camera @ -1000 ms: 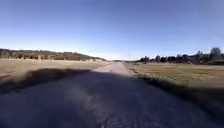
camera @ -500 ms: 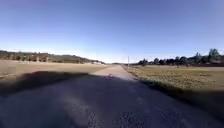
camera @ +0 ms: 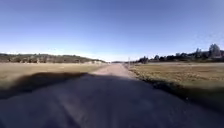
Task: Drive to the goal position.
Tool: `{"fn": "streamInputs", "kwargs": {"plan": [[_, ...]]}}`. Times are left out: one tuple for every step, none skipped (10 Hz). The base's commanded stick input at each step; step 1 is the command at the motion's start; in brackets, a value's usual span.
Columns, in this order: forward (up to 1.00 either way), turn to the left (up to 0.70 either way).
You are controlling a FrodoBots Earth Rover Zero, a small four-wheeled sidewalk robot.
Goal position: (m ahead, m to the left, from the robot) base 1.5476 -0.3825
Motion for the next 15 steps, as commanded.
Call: {"fn": "streamInputs", "kwargs": {"plan": [[0.5,0.0],[0.5,-0.43],[0.5,-0.5],[0.5,-0.5],[0.5,-0.5],[0.5,-0.29],[0.5,-0.01],[0.5,0.0],[0.5,0.0],[0.5,0.0],[0.5,0.0],[0.5,0.0],[0.5,0.0],[0.5,0.0],[0.5,0.0]]}}
